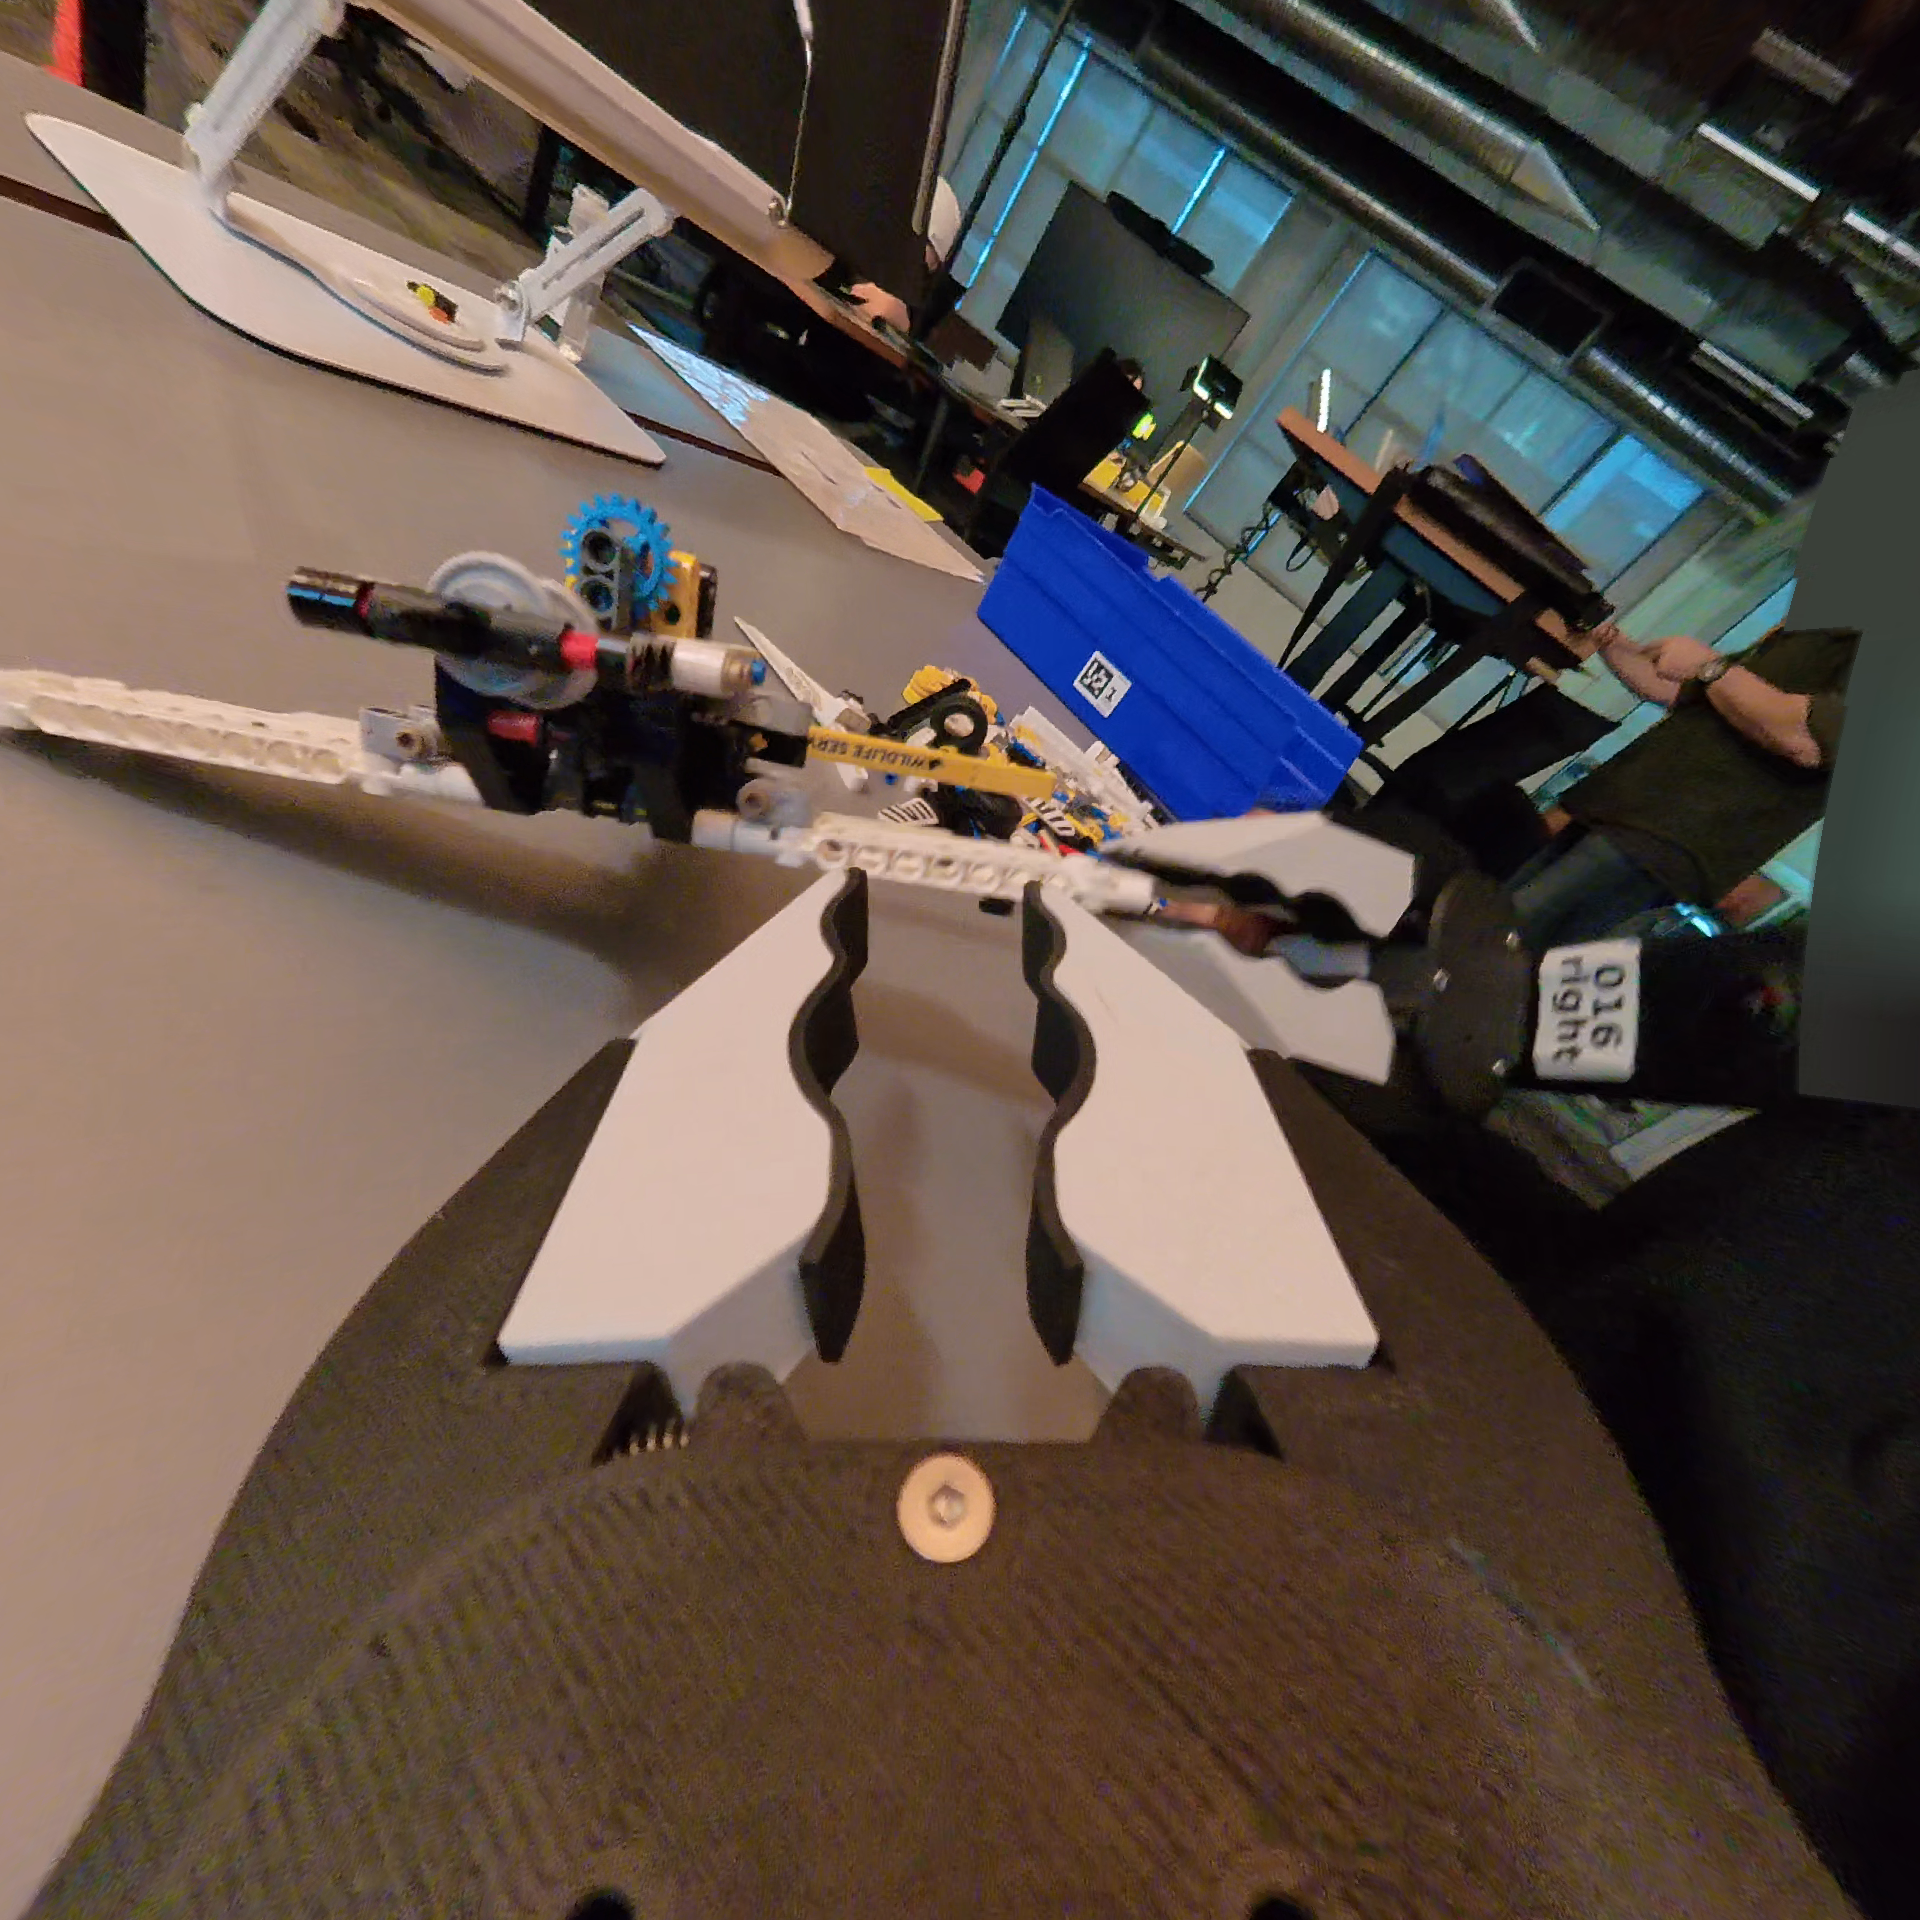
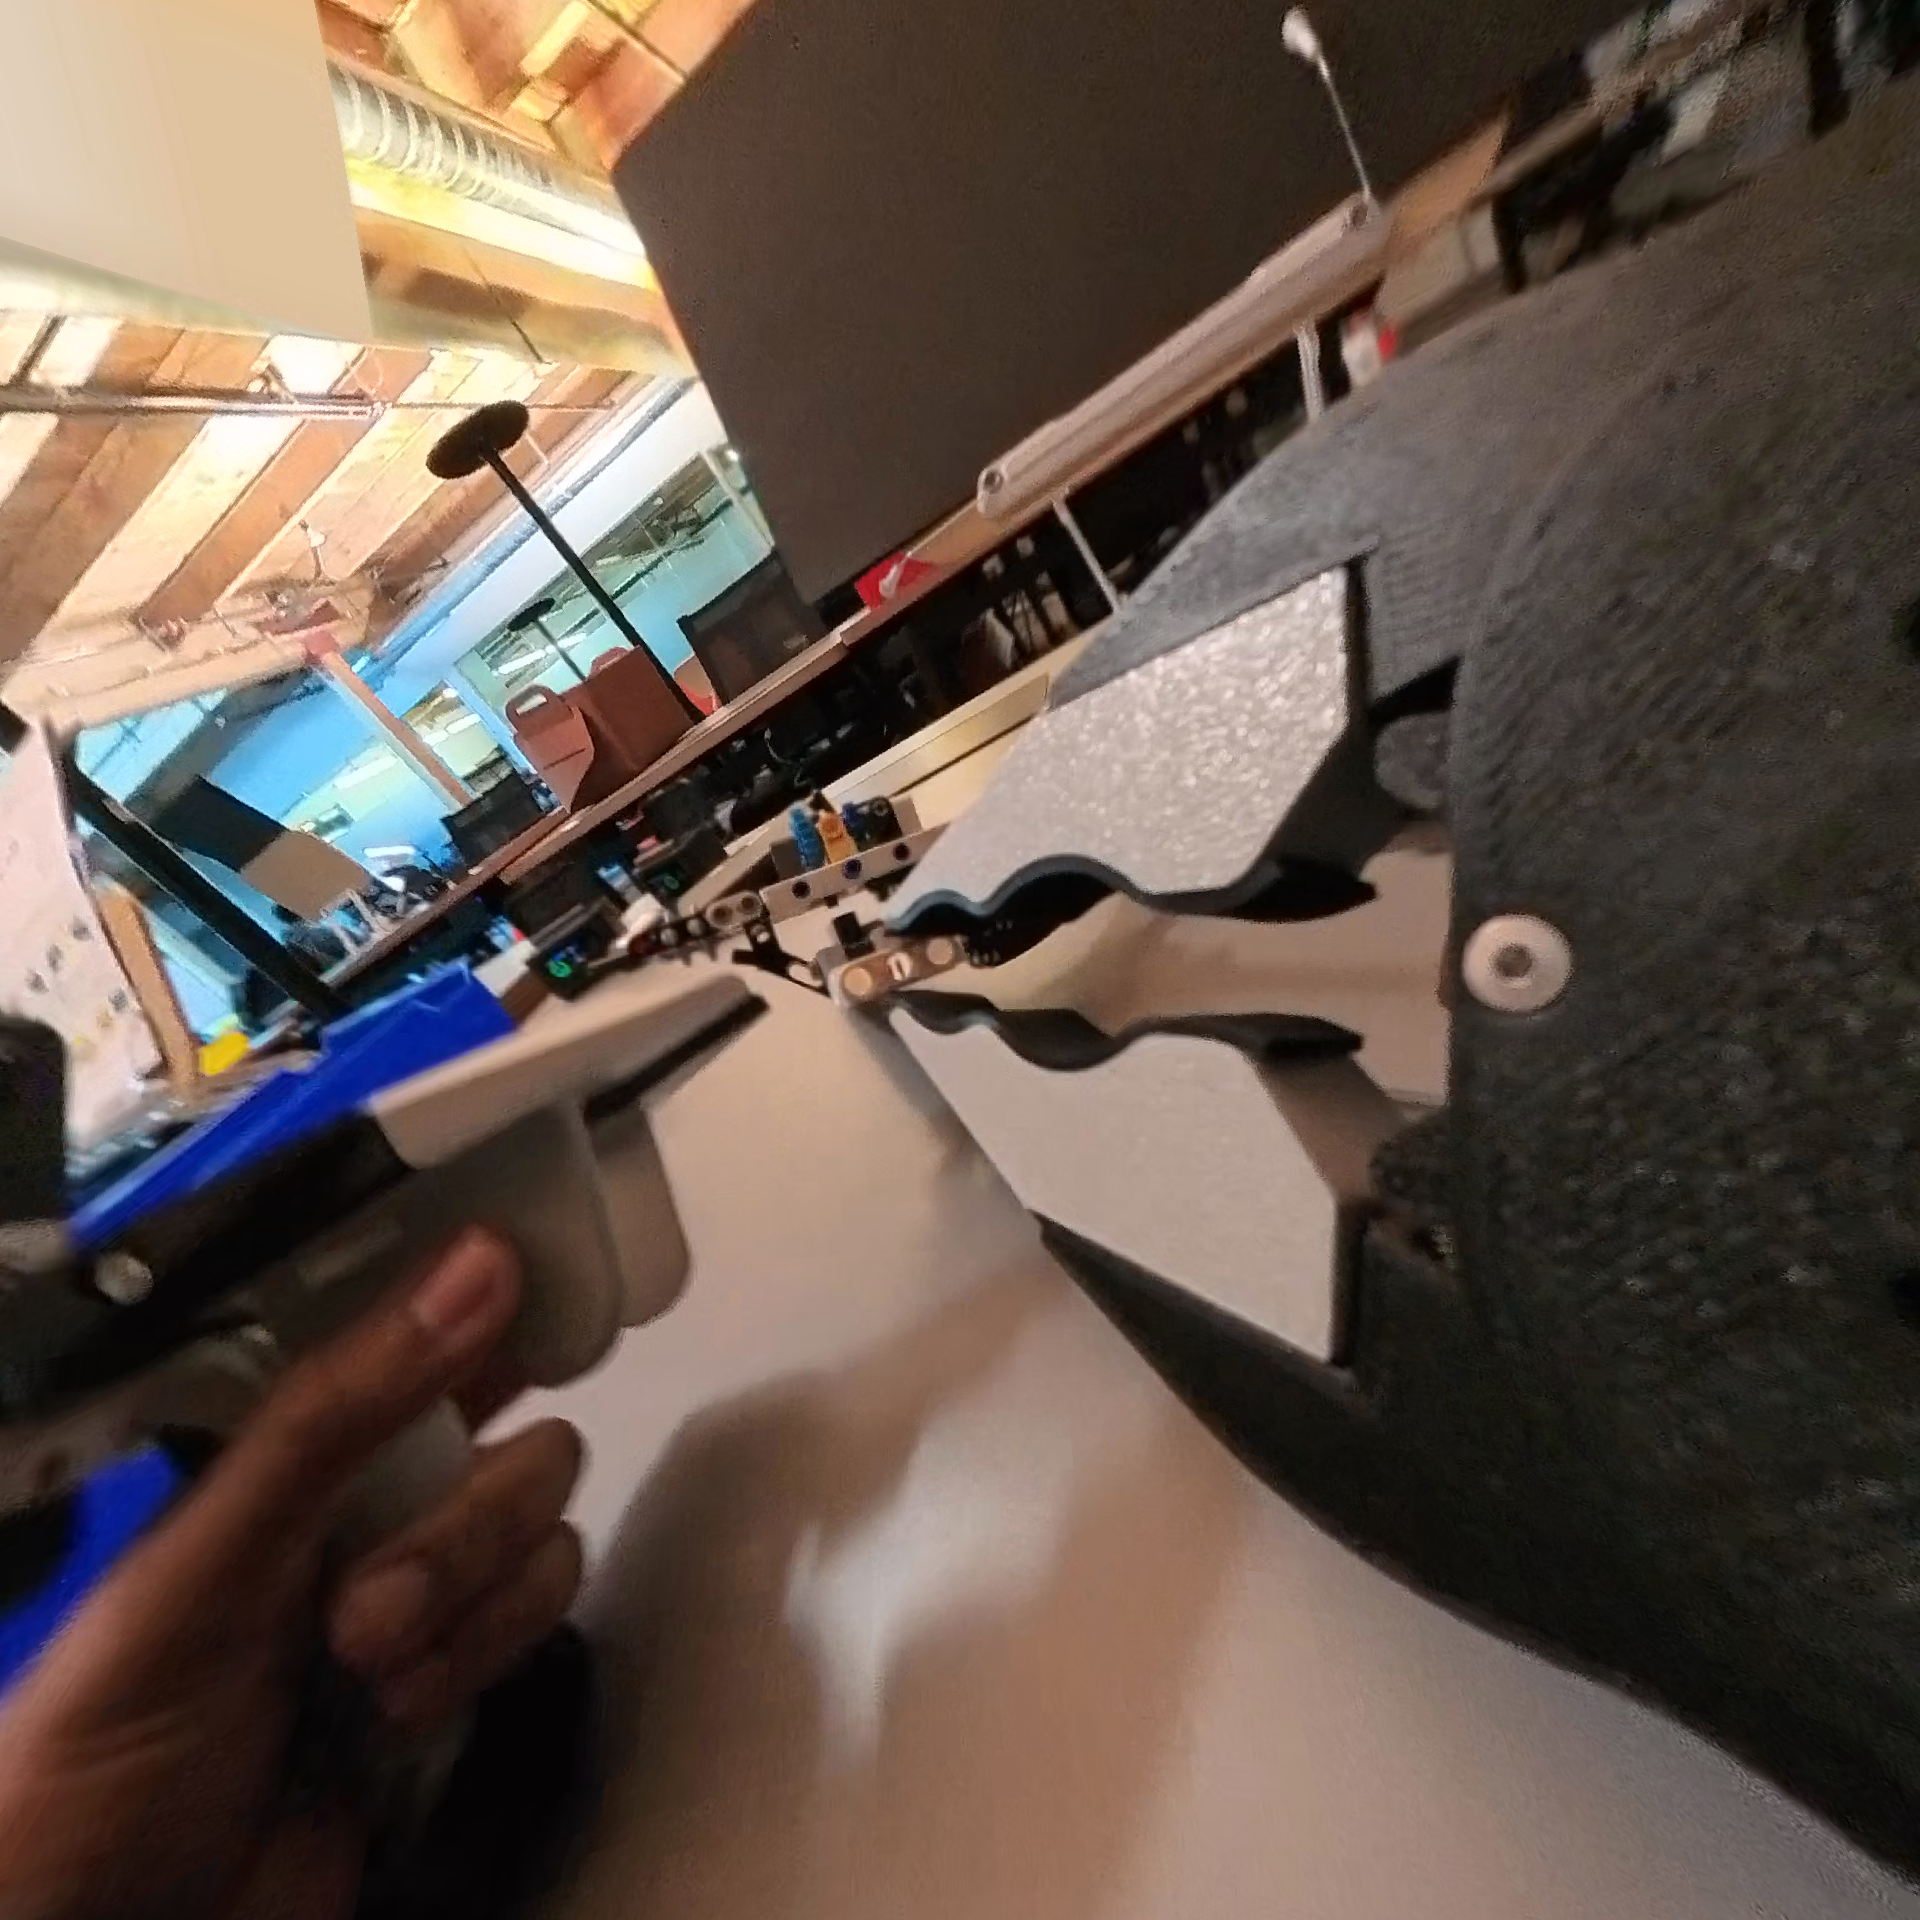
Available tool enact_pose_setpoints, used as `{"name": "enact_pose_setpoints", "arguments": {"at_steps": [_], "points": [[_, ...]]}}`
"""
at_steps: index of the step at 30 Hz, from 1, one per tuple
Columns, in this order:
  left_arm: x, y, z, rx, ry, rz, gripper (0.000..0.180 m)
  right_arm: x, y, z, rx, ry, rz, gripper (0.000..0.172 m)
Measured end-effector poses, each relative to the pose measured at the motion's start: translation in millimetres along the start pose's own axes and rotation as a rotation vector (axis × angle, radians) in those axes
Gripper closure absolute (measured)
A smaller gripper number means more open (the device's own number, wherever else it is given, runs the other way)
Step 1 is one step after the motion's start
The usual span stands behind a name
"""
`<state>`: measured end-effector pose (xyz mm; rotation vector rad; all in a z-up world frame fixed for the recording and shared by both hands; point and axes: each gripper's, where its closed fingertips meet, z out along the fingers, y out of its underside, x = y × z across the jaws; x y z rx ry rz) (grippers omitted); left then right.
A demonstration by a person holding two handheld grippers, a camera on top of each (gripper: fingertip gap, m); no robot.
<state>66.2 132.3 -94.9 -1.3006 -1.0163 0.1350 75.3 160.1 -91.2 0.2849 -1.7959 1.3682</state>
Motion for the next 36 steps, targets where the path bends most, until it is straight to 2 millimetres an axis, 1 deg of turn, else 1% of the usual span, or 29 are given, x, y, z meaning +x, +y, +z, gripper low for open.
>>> {"name": "enact_pose_setpoints", "arguments": {"at_steps": [4,7,10,18,21,24,28,30,33,36], "points": [[0,5,5,-0.024,-0.044,0.077,0.153,23,-10,-11,0.107,0.011,0.23,0.163],[3,6,10,-0.035,-0.058,0.133,0.153,33,-9,-17,0.147,0.01,0.336,0.163],[1,8,15,-0.06,-0.114,0.216,0.153,34,-9,-19,0.158,0.011,0.357,0.163],[-9,2,18,-0.084,-0.369,0.672,0.153,32,-10,-20,0.164,0.006,0.364,0.162],[-10,1,19,-0.082,-0.405,0.773,0.155,32,-10,-21,0.172,0.001,0.376,0.162],[-8,-2,19,-0.055,-0.376,0.727,0.156,32,-10,-21,0.173,0.005,0.374,0.162],[-7,-13,15,0.018,-0.302,0.562,0.156,32,-9,-20,0.167,0.008,0.37,0.162],[-9,-17,11,0.048,-0.29,0.512,0.157,30,-8,-20,0.161,0.003,0.364,0.161],[-13,-22,6,0.078,-0.305,0.504,0.157,25,-3,-17,0.13,-0.01,0.351,0.162],[-15,-25,2,0.08,-0.33,0.537,0.158,15,7,-14,0.056,-0.045,0.34,0.162]]}}
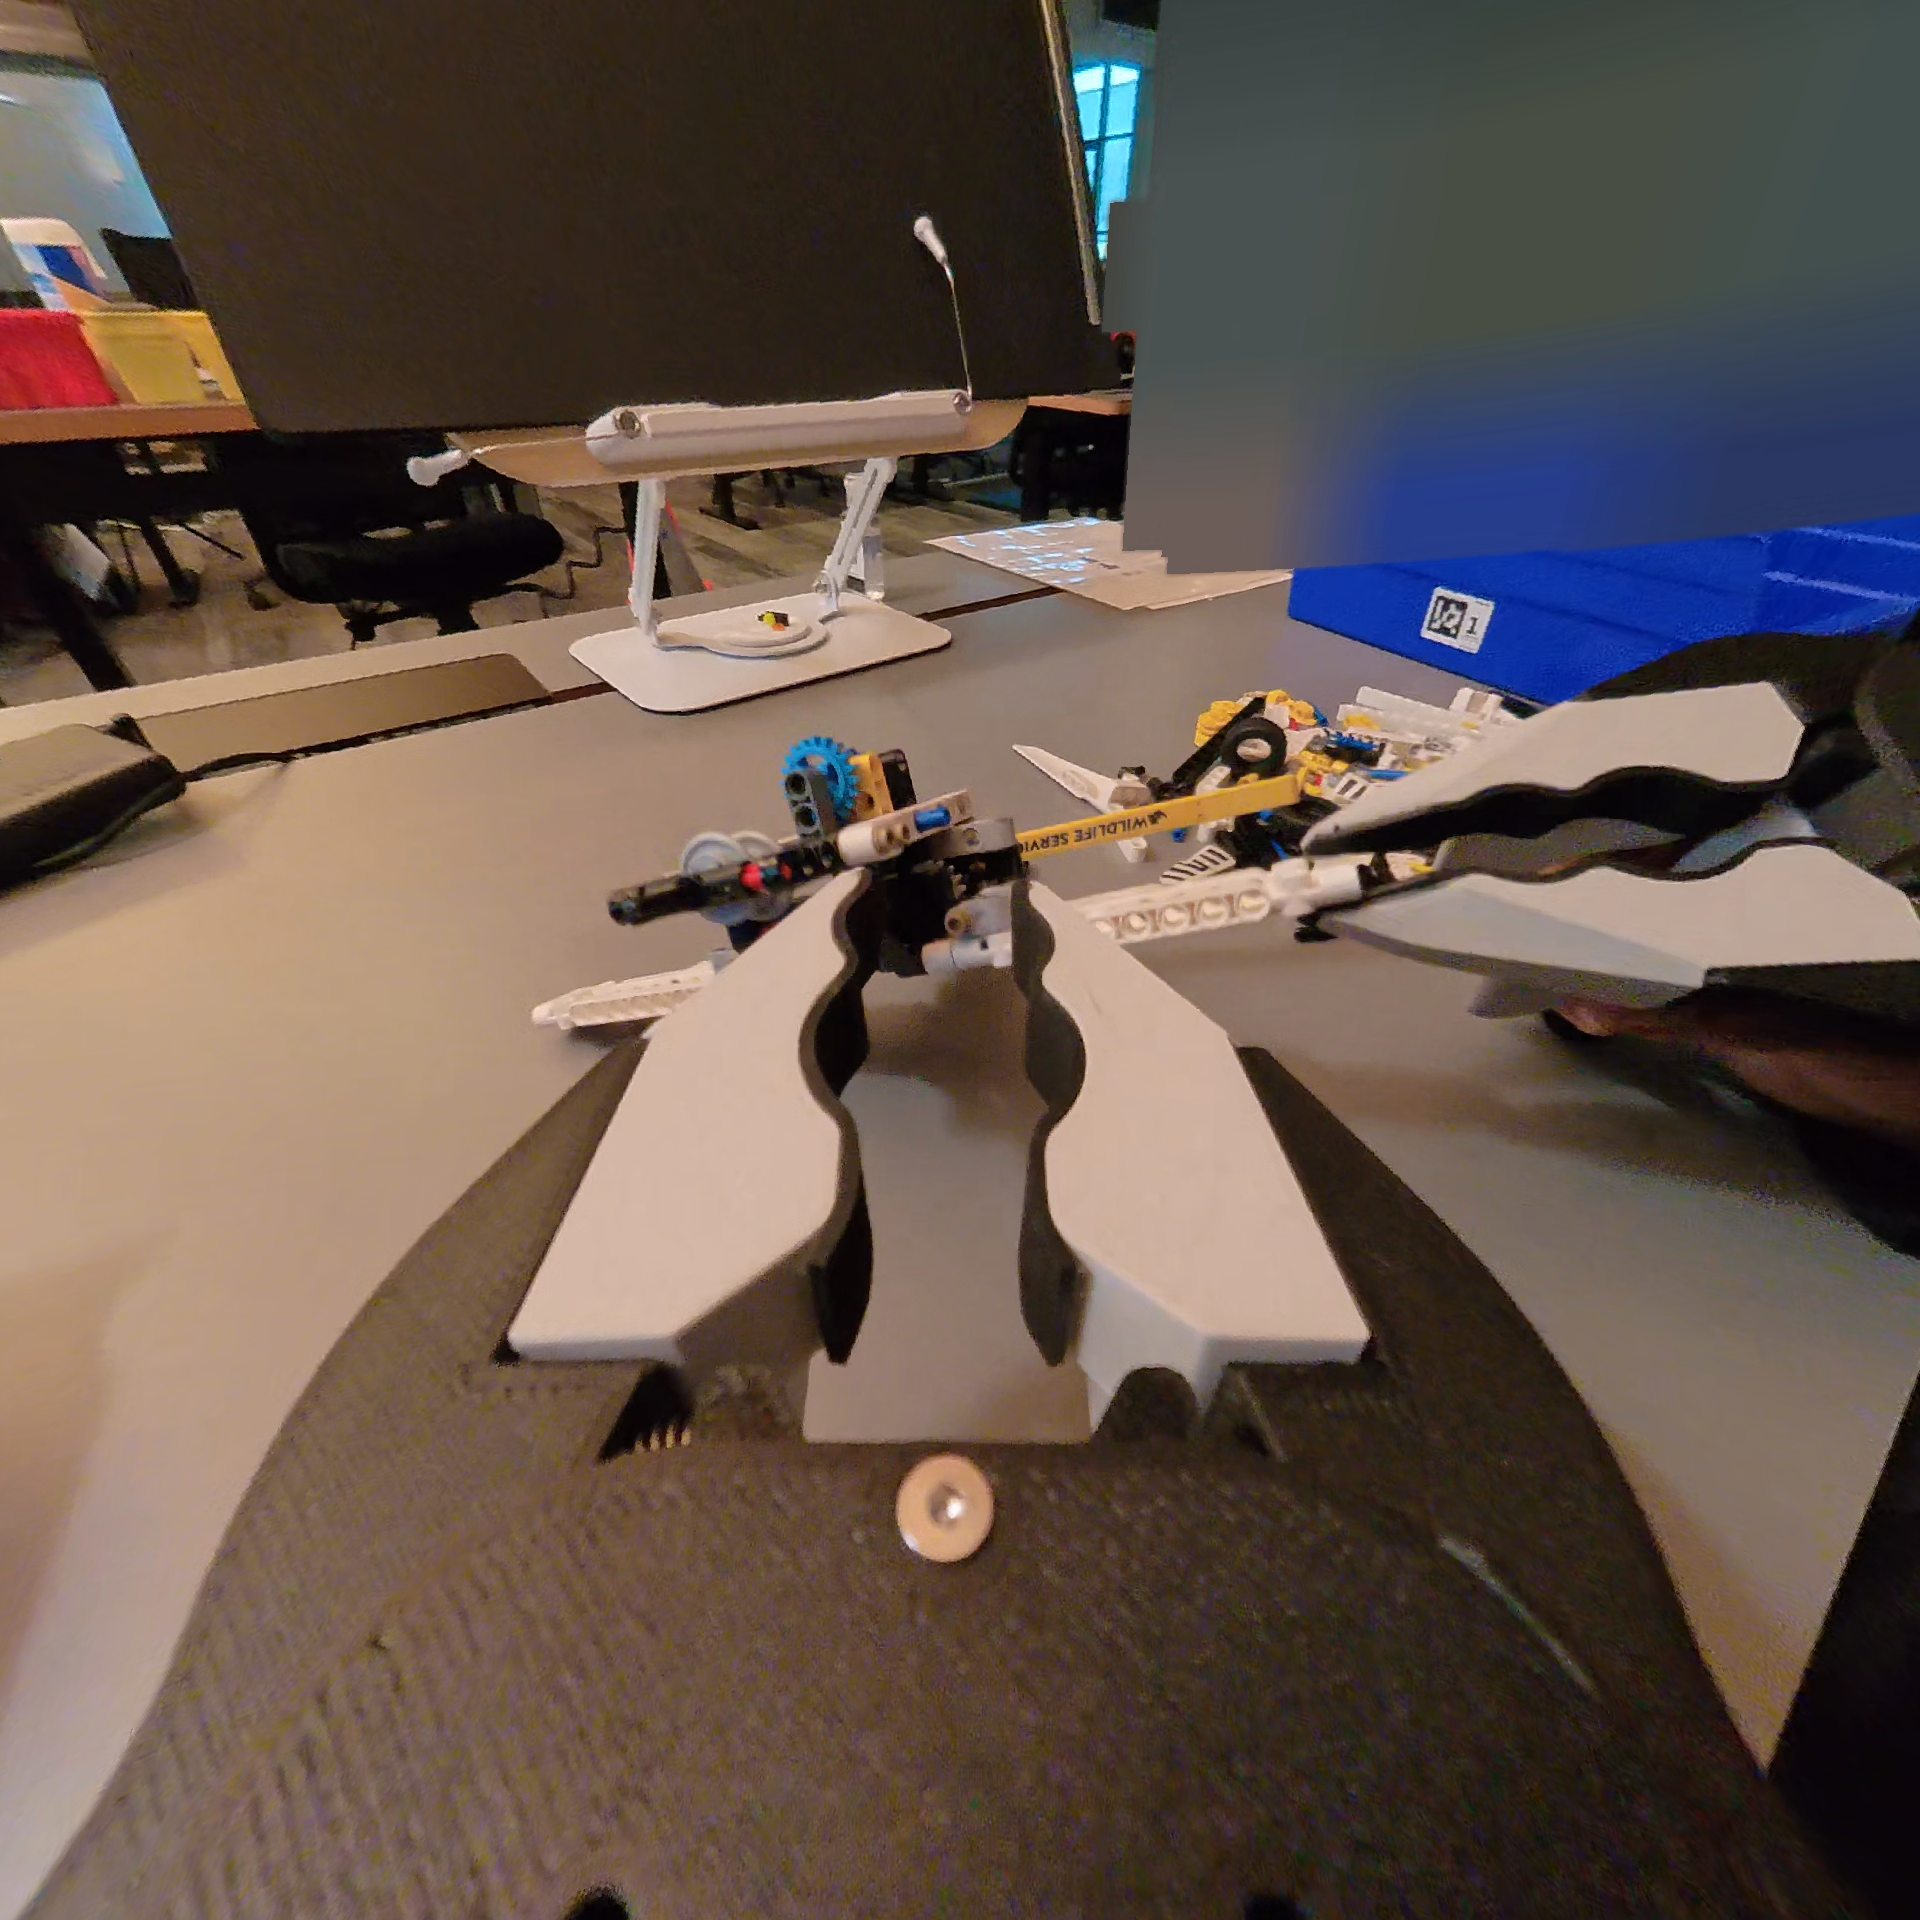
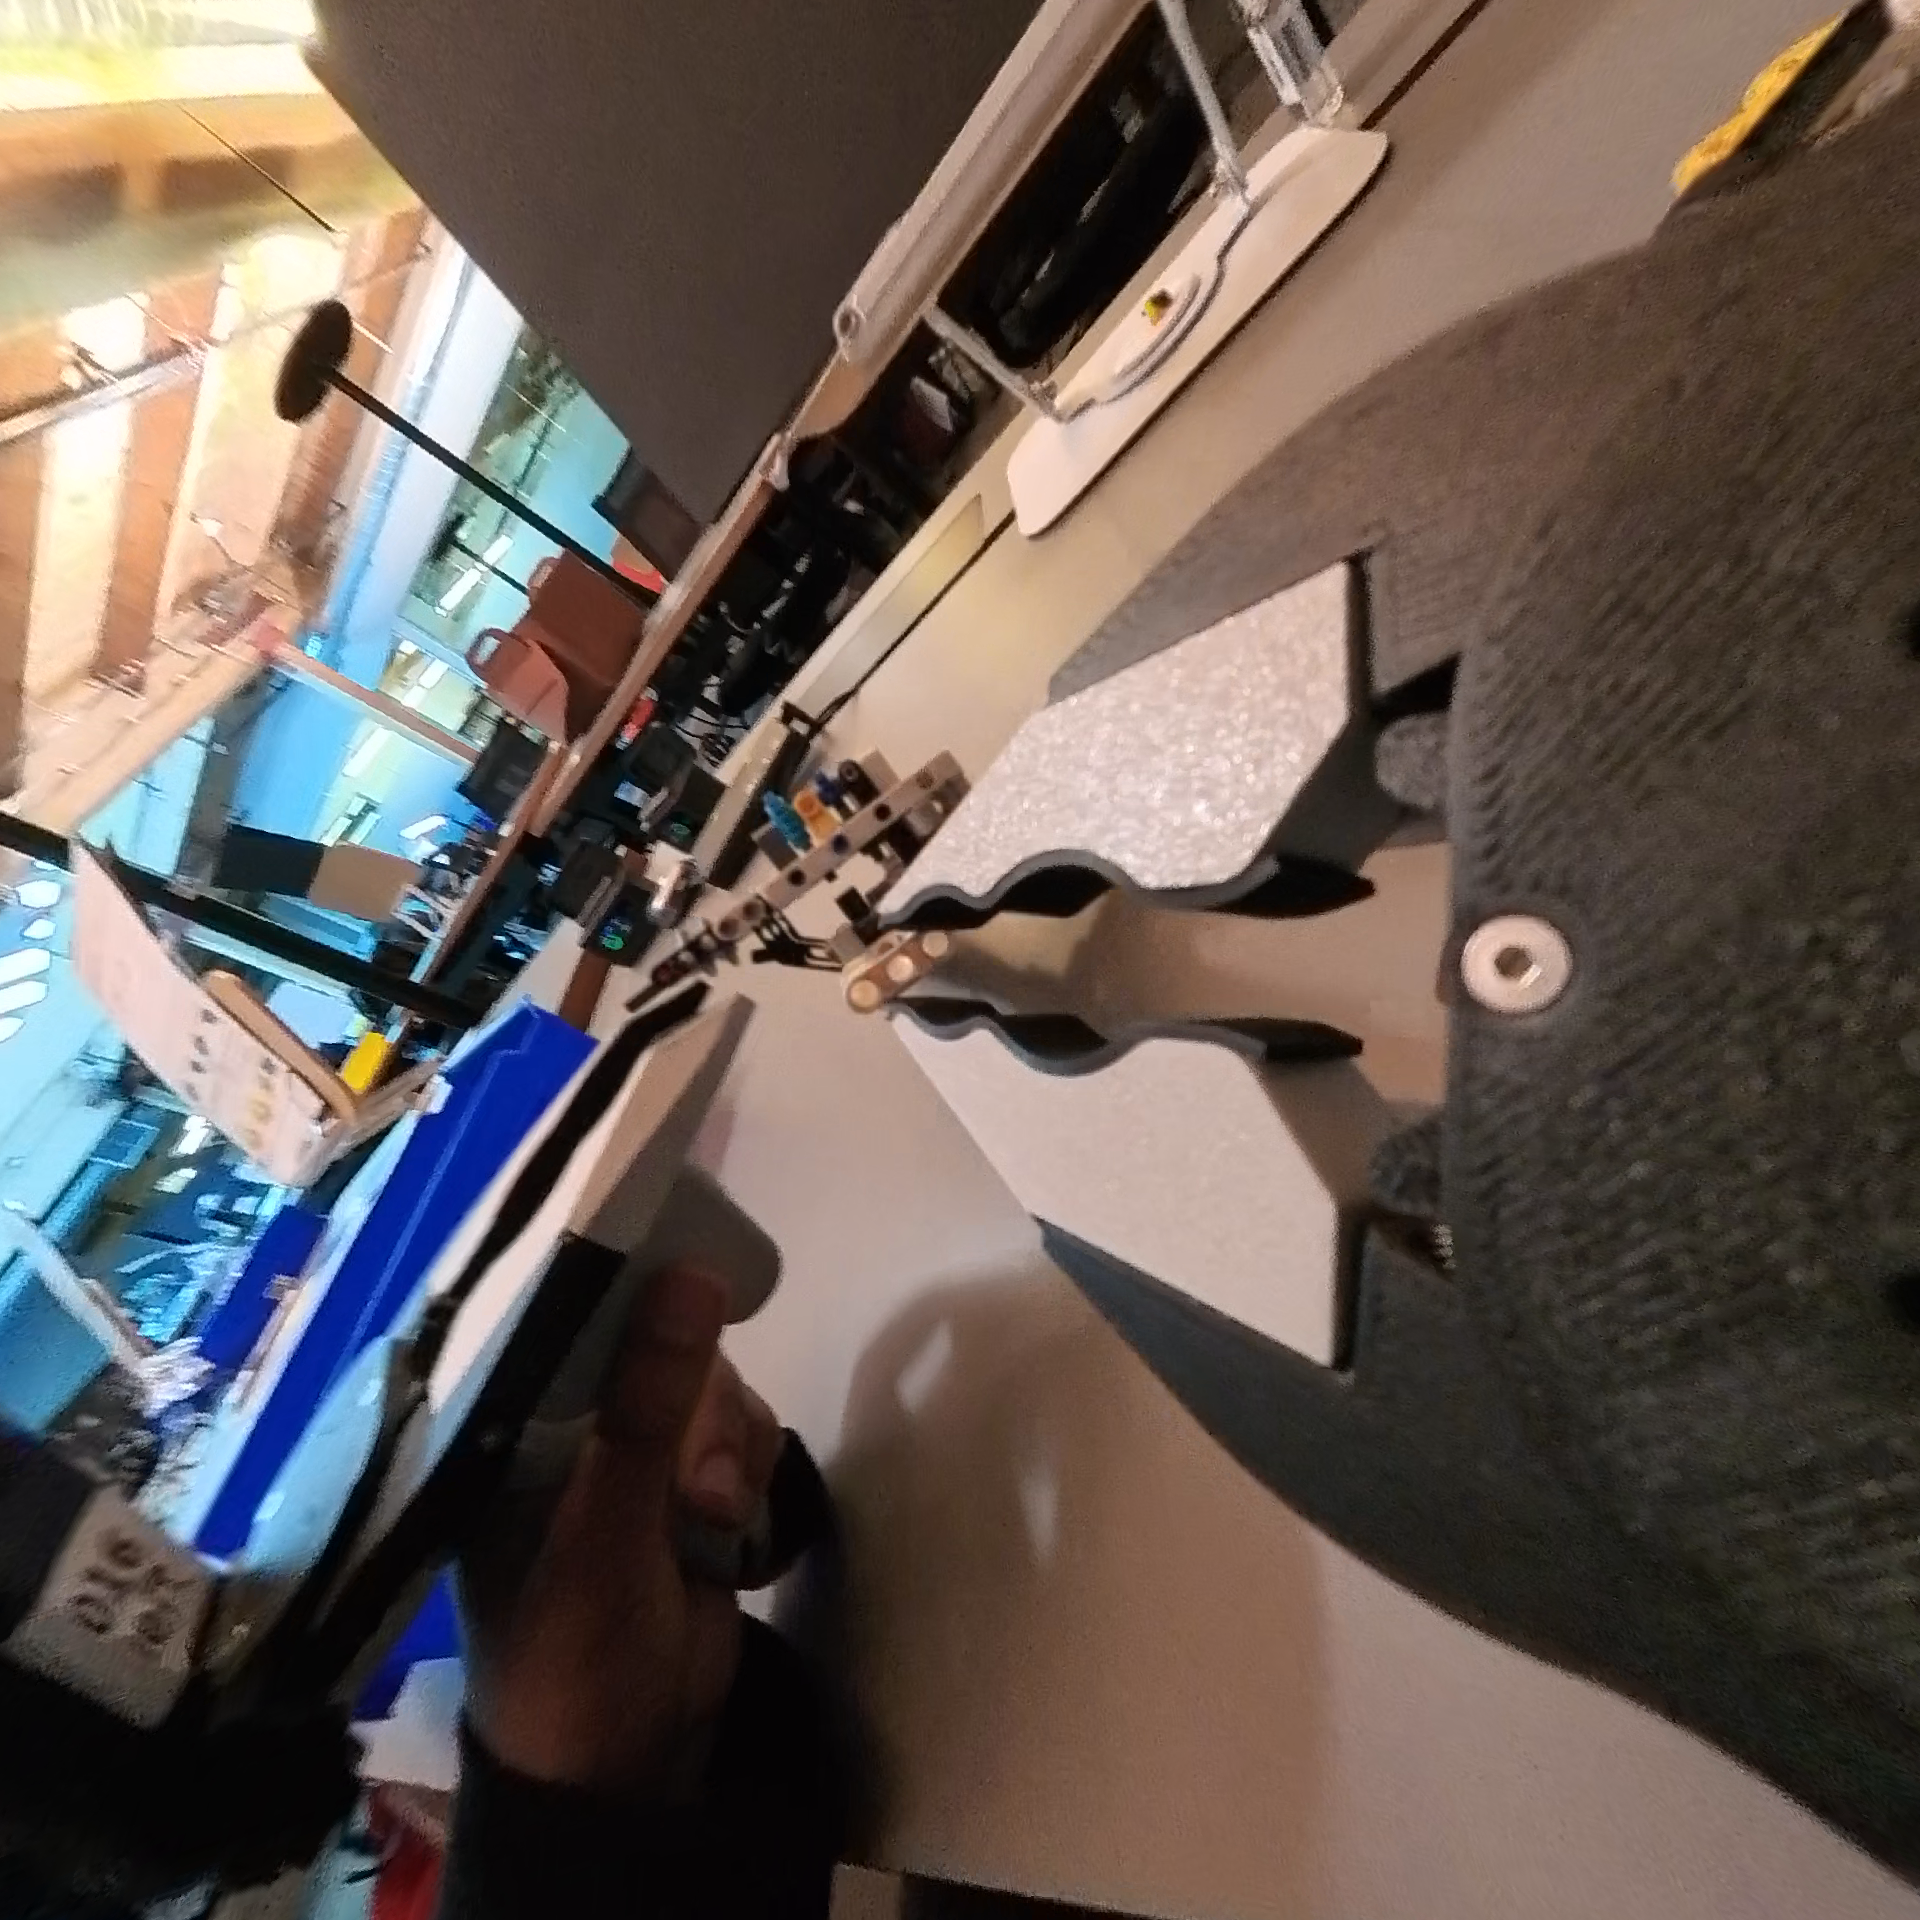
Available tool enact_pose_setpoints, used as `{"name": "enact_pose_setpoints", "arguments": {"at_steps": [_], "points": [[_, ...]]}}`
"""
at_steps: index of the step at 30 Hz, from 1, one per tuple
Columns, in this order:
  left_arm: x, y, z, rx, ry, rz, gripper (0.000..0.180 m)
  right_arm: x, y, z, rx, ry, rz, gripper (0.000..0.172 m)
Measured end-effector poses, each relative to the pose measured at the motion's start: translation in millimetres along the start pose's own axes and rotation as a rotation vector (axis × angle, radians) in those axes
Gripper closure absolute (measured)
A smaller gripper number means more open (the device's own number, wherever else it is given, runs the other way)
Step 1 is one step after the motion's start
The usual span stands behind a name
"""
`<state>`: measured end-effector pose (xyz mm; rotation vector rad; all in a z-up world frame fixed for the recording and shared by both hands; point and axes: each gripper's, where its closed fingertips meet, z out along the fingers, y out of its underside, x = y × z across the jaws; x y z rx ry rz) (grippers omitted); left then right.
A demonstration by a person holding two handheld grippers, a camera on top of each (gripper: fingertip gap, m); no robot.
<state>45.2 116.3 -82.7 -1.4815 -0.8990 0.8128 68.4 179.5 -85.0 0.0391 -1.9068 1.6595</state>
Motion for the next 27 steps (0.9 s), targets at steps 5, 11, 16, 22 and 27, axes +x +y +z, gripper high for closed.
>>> {"name": "enact_pose_setpoints", "arguments": {"at_steps": [5,11,16,22,27], "points": [[-8,0,-2,-0.007,-0.016,0.007,0.158,-17,15,-1,-0.119,-0.063,-0.076,0.162],[-15,1,-1,-0.044,-0.008,-0.02,0.152,-37,59,-7,-0.401,-0.193,-0.125,0.158],[-17,9,8,-0.137,0.026,-0.011,0.143,-46,71,-17,-0.472,-0.297,-0.09,0.155],[-17,41,23,-0.415,0.131,-0.042,0.108,-20,25,-17,-0.263,-0.29,0.204,0.138],[-20,56,34,-0.491,0.165,-0.033,0.104,13,9,14,-0.172,-0.129,0.35,0.15]]}}
